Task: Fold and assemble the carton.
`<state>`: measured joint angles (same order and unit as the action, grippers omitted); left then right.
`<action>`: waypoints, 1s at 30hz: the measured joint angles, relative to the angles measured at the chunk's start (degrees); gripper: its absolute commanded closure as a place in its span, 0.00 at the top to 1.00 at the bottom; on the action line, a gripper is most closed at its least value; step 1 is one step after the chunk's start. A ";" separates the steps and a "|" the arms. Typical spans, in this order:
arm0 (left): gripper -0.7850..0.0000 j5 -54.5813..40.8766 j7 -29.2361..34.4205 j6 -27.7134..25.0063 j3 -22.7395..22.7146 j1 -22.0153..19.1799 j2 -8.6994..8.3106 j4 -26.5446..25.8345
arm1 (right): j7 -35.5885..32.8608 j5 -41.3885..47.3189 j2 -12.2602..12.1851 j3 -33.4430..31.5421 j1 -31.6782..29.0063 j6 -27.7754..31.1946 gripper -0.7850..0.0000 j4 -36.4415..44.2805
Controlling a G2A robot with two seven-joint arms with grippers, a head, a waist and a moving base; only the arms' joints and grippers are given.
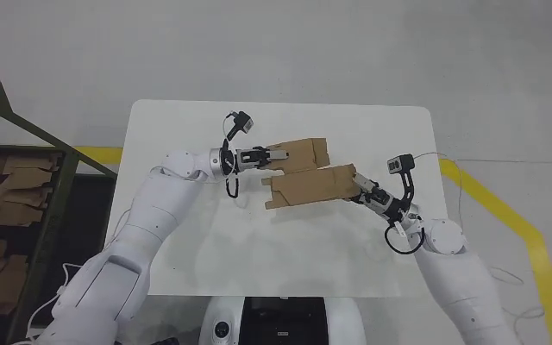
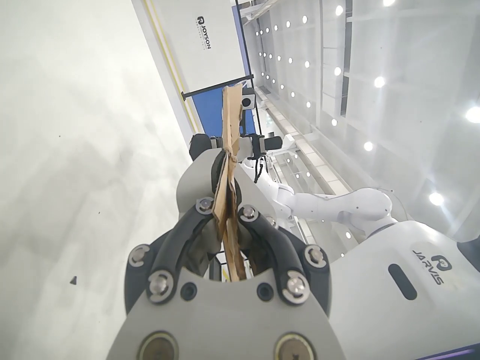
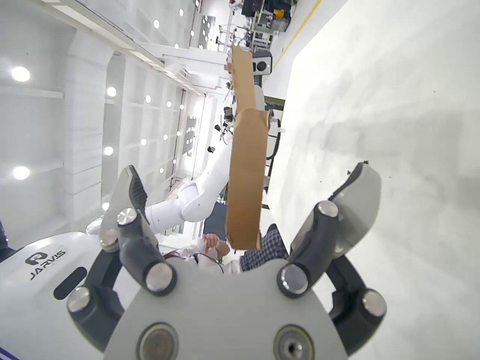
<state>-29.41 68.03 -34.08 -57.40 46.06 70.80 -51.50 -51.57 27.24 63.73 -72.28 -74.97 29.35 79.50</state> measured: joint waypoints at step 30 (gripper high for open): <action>1.00 -2.94 2.49 2.01 -0.25 0.37 0.28 -0.56 | -7.72 -0.18 -0.59 0.46 1.79 -3.40 0.00 -1.30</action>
<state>-32.35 70.52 -32.07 -57.65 46.43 71.08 -52.06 -59.29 27.06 63.14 -71.82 -73.18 25.95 78.21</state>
